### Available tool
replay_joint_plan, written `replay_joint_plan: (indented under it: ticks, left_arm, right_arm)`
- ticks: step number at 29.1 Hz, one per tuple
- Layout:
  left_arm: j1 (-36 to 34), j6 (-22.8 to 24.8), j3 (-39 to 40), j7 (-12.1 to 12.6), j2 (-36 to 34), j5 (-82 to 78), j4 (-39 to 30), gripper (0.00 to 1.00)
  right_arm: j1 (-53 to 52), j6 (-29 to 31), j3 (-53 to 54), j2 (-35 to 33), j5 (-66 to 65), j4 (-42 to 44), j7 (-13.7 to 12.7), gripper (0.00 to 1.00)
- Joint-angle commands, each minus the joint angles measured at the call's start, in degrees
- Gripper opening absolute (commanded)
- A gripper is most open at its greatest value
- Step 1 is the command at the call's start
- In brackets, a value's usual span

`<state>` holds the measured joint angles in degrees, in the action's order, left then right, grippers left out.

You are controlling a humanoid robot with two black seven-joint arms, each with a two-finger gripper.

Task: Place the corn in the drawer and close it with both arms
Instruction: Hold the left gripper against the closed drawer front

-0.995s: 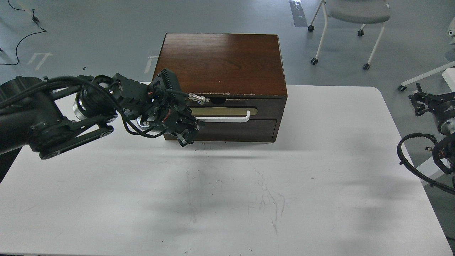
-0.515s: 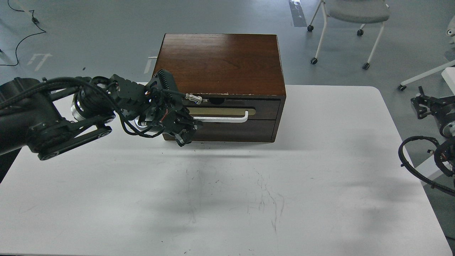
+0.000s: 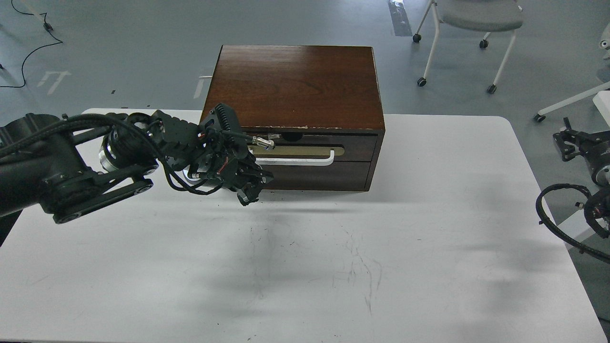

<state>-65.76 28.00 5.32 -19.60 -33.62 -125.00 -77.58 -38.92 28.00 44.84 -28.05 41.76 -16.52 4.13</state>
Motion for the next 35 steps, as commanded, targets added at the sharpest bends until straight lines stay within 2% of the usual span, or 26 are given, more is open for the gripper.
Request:
replay_joint_plan:
  ticks: [1, 35]
  left_arm:
    - [-0.1, 0.0, 0.4, 0.0, -0.3, 0.0, 0.0, 0.0]
    - [-0.2, 0.0, 1.9, 0.5, 0.2, 0.0, 3.7, 0.0]
  right_arm:
    - [0.0, 0.0, 0.0, 0.0, 0.0, 0.0, 0.0, 1.0]
    - [0.1, 0.0, 0.0, 0.0, -0.4, 0.5, 0.0, 1.0]
